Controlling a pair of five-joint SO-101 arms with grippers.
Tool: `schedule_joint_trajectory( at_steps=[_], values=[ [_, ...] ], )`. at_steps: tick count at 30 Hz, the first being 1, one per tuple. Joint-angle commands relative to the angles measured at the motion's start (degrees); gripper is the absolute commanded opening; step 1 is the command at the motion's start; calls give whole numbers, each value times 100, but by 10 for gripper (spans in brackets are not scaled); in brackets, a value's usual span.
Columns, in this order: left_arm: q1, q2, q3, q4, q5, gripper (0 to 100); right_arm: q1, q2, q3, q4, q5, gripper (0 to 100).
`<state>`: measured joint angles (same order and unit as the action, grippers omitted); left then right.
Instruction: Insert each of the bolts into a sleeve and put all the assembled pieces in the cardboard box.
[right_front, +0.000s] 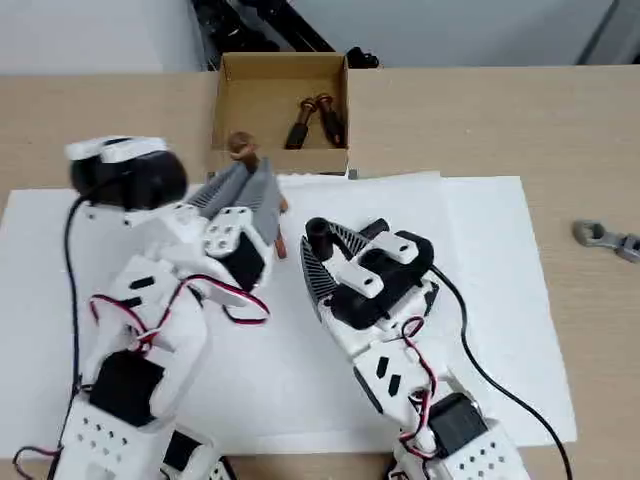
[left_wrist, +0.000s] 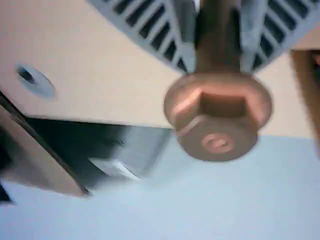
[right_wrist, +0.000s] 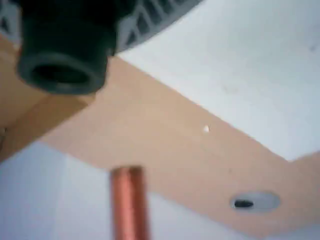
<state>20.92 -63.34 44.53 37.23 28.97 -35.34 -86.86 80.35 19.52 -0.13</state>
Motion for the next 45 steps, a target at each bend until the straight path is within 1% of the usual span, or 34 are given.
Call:
schedule_joint_trajectory(
  at_steps=[1, 5, 10, 14, 21, 30, 34, 36, 38, 41, 45],
  values=[
    [149, 9, -22, -141, 9, 6, 31, -154, 26, -171, -70, 4],
    [141, 0, -31, 211, -9, 6, -40, -154, 35, -171, -158, 4],
    [132, 0, 22, 422, -9, 6, -251, -110, 44, -171, -176, 4],
    [141, 0, 40, 457, -9, 6, -259, -110, 44, -171, -167, 4],
    [167, 0, 31, 589, -9, 6, -479, -101, 53, -163, -149, 4],
    [185, 0, 13, 589, -9, 6, -497, -101, 105, -171, -158, 4],
    [519, 0, -4, 703, -9, 6, -497, -101, 105, -171, -158, 4],
    [668, 0, -13, 712, -105, 6, -497, -101, 105, -171, -158, 4],
    [668, 0, -13, 738, -290, 6, -497, -101, 105, -163, -158, 4],
    [633, 0, -13, 826, -484, 6, -497, -101, 105, -154, -149, 4],
    [440, 0, -4, 853, -492, 6, -497, -101, 105, -154, -149, 4]
  ],
)
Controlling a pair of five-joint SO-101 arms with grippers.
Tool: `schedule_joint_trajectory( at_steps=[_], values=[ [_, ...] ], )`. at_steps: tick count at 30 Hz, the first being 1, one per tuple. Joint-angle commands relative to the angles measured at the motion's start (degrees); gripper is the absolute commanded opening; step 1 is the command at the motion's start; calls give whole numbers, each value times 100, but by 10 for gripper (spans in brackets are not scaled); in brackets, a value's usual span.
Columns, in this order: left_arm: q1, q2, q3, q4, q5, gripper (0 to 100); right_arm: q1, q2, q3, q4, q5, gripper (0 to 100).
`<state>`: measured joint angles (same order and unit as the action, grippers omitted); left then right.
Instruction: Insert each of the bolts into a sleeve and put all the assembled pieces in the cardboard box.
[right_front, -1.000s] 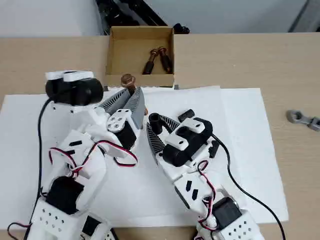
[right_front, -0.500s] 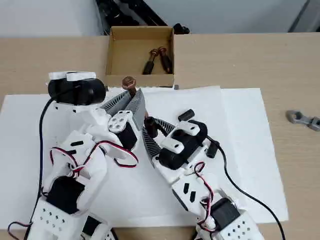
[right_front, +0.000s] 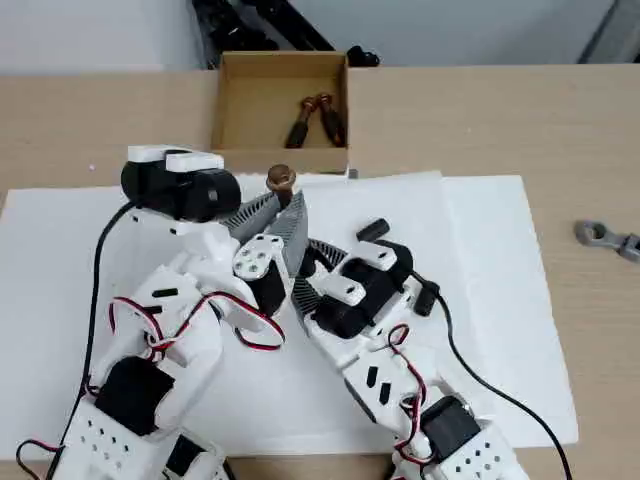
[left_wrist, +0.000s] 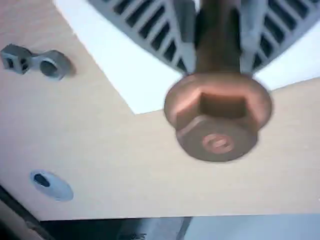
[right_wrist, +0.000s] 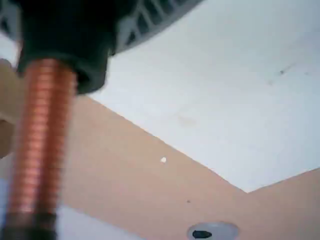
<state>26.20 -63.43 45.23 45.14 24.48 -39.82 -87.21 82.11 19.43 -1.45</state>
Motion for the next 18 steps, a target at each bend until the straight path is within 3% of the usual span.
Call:
schedule_joint_trajectory(
  at_steps=[1, 15, 18],
  values=[
    [-114, 9, -66, 123, -53, 6, -48, -66, -70, -136, -18, 4],
    [-105, 9, -22, 334, -299, 8, -40, -66, -70, -145, -18, 4],
    [-35, 9, 66, 343, -448, 62, -22, -66, -70, -145, -18, 4]
  ],
)
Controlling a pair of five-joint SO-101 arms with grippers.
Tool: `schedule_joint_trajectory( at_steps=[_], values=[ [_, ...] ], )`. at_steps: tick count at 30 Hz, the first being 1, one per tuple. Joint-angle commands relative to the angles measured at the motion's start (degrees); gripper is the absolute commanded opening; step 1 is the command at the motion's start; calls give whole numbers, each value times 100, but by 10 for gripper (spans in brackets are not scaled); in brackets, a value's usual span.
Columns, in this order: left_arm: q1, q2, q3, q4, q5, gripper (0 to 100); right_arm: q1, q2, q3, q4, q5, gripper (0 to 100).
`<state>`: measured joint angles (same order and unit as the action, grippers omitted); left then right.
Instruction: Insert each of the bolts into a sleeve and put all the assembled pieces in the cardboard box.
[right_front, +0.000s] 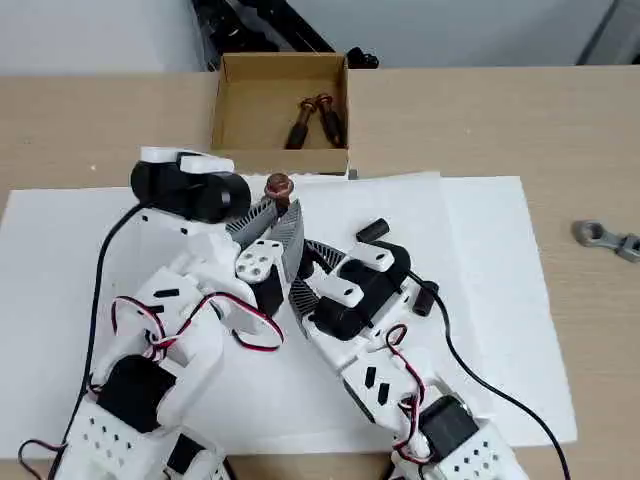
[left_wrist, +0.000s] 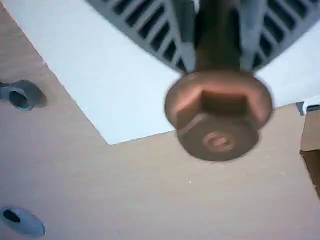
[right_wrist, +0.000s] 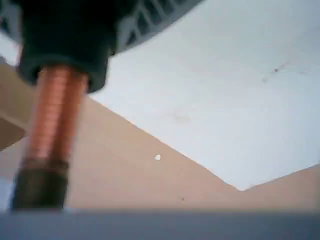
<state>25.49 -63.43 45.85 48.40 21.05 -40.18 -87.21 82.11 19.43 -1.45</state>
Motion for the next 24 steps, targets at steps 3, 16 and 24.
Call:
schedule_joint_trajectory(
  at_steps=[3, 16, 24],
  values=[
    [62, 9, 66, 53, -123, 99, 13, -66, -70, -154, -18, 4],
    [-141, 9, -655, 1459, -246, 213, 356, -57, -246, -145, -18, 3],
    [-985, 44, -901, 1855, -510, 85, 743, 1473, -1081, -163, -35, 2]
  ],
)
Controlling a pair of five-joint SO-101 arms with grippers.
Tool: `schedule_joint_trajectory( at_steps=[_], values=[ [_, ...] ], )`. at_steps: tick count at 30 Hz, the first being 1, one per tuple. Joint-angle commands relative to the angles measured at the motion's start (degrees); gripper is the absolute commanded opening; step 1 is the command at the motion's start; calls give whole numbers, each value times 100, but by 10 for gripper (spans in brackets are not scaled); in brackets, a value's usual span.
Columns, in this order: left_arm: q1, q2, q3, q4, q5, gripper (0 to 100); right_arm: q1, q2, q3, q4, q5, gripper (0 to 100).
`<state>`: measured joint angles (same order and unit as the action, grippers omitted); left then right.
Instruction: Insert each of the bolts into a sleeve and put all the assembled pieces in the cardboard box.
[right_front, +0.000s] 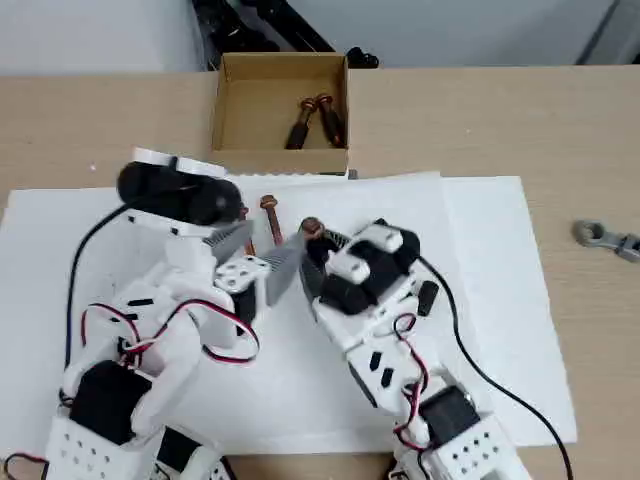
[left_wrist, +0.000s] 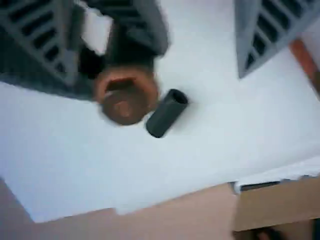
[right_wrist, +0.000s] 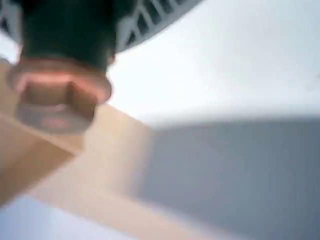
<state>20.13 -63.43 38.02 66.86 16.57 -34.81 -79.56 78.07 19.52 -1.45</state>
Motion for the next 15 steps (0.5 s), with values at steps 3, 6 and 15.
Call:
schedule_joint_trajectory(
  at_steps=[3, 6, 15],
  values=[
    [-1257, 9, 400, -211, -369, 5, 418, 1956, -1266, -268, -18, 2],
    [-2127, 9, 980, -290, -677, 5, 699, 3134, -2022, -365, -18, 3],
    [-3798, 0, 1174, -404, -1451, 5, 1077, 6009, -4114, -312, 44, 2]
  ],
)
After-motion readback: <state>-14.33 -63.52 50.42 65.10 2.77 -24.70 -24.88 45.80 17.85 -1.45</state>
